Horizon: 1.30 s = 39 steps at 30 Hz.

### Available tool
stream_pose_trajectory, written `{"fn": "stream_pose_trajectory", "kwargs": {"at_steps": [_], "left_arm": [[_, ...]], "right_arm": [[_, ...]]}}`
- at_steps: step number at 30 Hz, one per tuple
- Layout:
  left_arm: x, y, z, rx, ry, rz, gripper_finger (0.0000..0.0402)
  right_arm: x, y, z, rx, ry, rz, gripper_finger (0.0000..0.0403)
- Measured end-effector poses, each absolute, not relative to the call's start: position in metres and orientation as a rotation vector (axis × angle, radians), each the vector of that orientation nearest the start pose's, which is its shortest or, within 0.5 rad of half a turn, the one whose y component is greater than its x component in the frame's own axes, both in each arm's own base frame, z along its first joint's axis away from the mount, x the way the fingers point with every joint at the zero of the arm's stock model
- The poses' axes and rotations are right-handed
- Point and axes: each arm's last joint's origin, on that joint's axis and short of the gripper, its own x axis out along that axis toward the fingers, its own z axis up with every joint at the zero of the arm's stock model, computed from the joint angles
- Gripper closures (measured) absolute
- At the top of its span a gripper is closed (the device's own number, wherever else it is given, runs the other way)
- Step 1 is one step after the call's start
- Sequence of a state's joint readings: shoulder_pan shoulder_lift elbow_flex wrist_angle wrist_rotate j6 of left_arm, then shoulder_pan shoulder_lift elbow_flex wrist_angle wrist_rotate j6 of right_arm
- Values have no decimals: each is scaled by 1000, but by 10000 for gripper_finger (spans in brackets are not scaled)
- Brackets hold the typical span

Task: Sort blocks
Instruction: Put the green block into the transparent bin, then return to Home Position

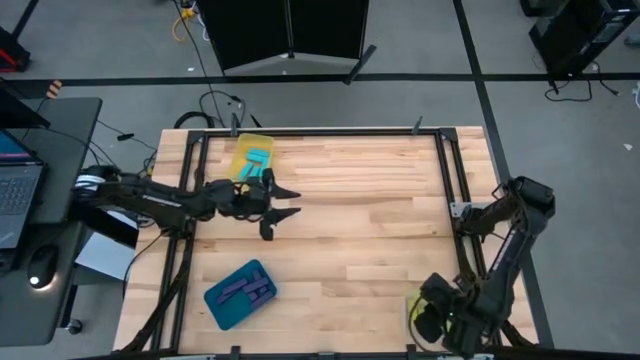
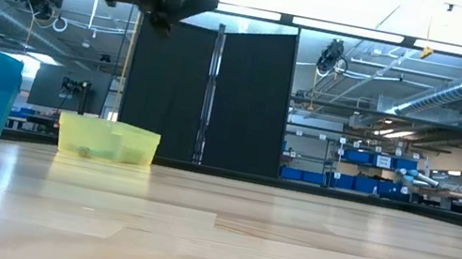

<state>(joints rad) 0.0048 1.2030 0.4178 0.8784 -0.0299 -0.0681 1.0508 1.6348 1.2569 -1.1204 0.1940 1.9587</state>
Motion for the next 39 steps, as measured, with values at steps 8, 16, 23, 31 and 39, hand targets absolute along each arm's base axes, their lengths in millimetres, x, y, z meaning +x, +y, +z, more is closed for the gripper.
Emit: {"fn": "stream_pose_trajectory", "kwargs": {"at_steps": [8,16,23,31,39], "left_arm": [[222,3,223,-63,-95,60,204],[220,2,223,-36,-89,61,204],[218,-5,224,23,-83,28,204],[214,-21,224,106,-60,-23,204],[208,-29,224,126,-17,-38,204]], "right_arm": [[138,249,193,823,1300,-704,283],[140,246,189,800,1312,-677,216],[150,251,216,701,1311,-571,147],[181,222,232,299,1112,-507,263],[249,169,235,-26,1083,-361,389]]}}
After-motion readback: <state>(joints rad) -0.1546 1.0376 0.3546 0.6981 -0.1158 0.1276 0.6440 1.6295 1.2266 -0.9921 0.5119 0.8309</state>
